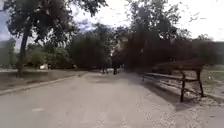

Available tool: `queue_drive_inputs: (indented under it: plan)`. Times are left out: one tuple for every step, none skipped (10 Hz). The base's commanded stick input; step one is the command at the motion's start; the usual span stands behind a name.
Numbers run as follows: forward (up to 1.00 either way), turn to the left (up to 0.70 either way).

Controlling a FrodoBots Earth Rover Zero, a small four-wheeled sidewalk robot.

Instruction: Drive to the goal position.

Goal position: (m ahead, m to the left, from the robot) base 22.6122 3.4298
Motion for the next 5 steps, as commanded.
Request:
queue_drive_inputs:
  plan:
    - [0.85, -0.03]
    - [0.85, -0.21]
    - [0.85, -0.22]
    - [0.85, 0.00]
    - [0.85, 0.00]
